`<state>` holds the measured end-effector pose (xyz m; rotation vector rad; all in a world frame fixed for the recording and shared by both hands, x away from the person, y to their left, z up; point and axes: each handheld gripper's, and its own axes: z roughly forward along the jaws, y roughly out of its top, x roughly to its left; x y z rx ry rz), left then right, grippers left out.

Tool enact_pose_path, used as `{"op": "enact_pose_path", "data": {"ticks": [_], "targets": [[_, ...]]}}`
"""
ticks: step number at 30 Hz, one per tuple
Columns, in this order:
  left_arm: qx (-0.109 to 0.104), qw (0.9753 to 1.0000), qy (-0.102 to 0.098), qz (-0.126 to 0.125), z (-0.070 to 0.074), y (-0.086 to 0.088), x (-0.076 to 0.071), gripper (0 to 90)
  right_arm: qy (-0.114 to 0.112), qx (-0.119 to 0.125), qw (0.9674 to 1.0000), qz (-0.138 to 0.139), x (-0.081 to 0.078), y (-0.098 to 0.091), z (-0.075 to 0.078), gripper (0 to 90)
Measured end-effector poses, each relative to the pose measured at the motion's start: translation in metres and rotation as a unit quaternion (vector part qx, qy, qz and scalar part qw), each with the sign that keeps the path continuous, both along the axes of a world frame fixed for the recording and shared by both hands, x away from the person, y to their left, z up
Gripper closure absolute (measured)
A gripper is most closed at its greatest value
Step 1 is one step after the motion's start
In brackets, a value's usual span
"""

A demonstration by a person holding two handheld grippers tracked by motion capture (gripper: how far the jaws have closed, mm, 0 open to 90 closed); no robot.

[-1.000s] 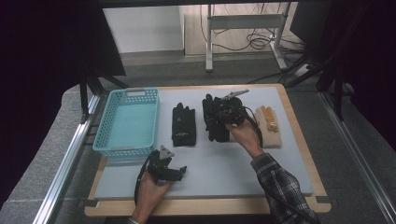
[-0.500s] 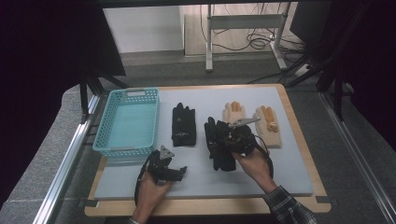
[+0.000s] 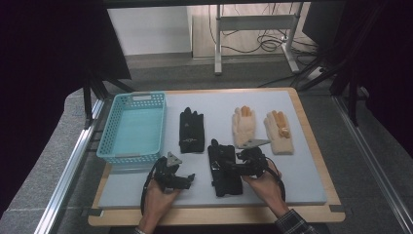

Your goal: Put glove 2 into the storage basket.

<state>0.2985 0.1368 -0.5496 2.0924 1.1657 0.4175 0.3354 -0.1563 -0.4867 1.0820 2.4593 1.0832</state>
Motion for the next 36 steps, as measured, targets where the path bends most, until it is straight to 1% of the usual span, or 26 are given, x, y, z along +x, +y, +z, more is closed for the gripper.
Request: {"op": "enact_pose_path", "data": {"ticks": [2, 3, 5, 6, 7, 9, 11, 14, 15, 16, 19, 20, 21, 22, 23, 24, 27, 28, 30, 31, 32, 36], "targets": [[0.0, 1.0, -0.001, 0.0, 0.0, 0.0, 0.0, 7.3, 0.005, 0.003, 1.0, -0.005, -0.001, -0.007, 0.001, 58.3], [0.0, 1.0, -0.001, 0.0, 0.0, 0.0, 0.0, 7.3, 0.009, 0.001, 0.9999, -0.006, -0.002, -0.012, -0.001, 63.6], [0.0, 1.0, -0.001, 0.0, 0.0, 0.0, 0.0, 7.4, 0.017, -0.007, 0.9998, -0.004, -0.004, -0.019, -0.005, 70.6], [0.002, 1.0, 0.0, -0.002, 0.0, 0.0, 0.0, 7.3, 0.022, -0.006, 0.9997, -0.002, -0.007, -0.025, -0.012, 73.0], [0.002, 1.0, 0.0, -0.002, 0.0, 0.0, 0.0, 7.3, 0.026, -0.01, 0.9996, -0.004, -0.008, -0.026, -0.014, 73.4], [0.001, 1.0, 0.001, -0.001, 0.0, 0.0, 0.0, 7.3, 0.027, -0.011, 0.9996, -0.003, -0.009, -0.027, -0.016, 73.6], [0.0, 1.0, 0.001, -0.001, 0.0, 0.0, 0.0, 7.3, 0.033, -0.012, 0.9994, 0.005, -0.011, -0.027, -0.022, 73.7], [0.0, 1.0, 0.001, 0.0, 0.0, 0.0, 0.0, 7.3, 0.035, -0.02, 0.999, 0.019, -0.015, -0.021, -0.027, 73.8], [0.0, 1.0, 0.0, -0.001, 0.0, 0.0, 0.0, 7.3, 0.035, -0.018, 0.9989, 0.025, -0.019, -0.016, -0.029, 74.3], [0.0, 1.0, 0.001, -0.001, 0.0, 0.0, 0.0, 7.3, 0.036, -0.014, 0.9988, 0.029, -0.021, -0.015, -0.029, 74.3], [0.0, 1.0, 0.0, 0.0, 0.0, 0.0, 0.0, 7.3, 0.033, -0.017, 0.9988, 0.031, -0.022, -0.013, -0.027, 74.3], [0.0, 1.0, 0.0, -0.001, 0.0, 0.0, 0.0, 7.3, 0.031, -0.011, 0.9989, 0.032, -0.022, -0.013, -0.025, 73.7], [0.0, 1.0, 0.0, -0.001, 0.0, 0.0, 0.0, 7.3, 0.033, -0.006, 0.999, 0.031, -0.021, -0.013, -0.023, 72.3], [0.001, 1.0, 0.0, -0.001, 0.0, 0.0, 0.0, 7.3, 0.024, -0.009, 0.9992, 0.03, -0.019, -0.013, -0.019, 68.1], [0.001, 1.0, 0.0, -0.001, 0.0, 0.0, 0.0, 7.3, 0.024, -0.009, 0.9992, 0.03, -0.019, -0.013, -0.019, 68.1], [0.0, 1.0, 0.001, -0.001, 0.0, 0.0, 0.0, 7.3, 0.019, -0.011, 0.9993, 0.03, -0.017, -0.013, -0.017, 65.8], [-0.001, 1.0, 0.0, 0.001, 0.0, 0.0, 0.0, 7.3, 0.007, -0.009, 0.9995, 0.03, -0.005, -0.009, -0.01, 56.6], [0.001, 1.0, 0.001, -0.001, 0.0, 0.0, 0.0, 7.3, 0.002, -0.012, 0.9995, 0.029, 0.005, -0.002, -0.007, 52.5], [0.002, 1.0, 0.0, -0.001, 0.0, 0.0, 0.0, 7.3, 0.0, -0.007, 0.9994, 0.034, 0.018, 0.005, -0.005, 49.4], [0.002, 1.0, 0.0, -0.001, 0.0, 0.0, 0.0, 7.3, 0.0, -0.007, 0.9994, 0.034, 0.018, 0.005, -0.005, 49.4], [0.001, 1.0, 0.001, -0.002, 0.0, 0.0, 0.0, 7.3, -0.002, -0.006, 0.9994, 0.034, 0.022, 0.008, -0.005, 48.1], [0.001, 1.0, 0.001, -0.001, 0.0, 0.0, 0.0, 7.3, -0.006, 0.007, 0.9992, 0.038, 0.05, 0.029, -0.003, 45.5]]}}
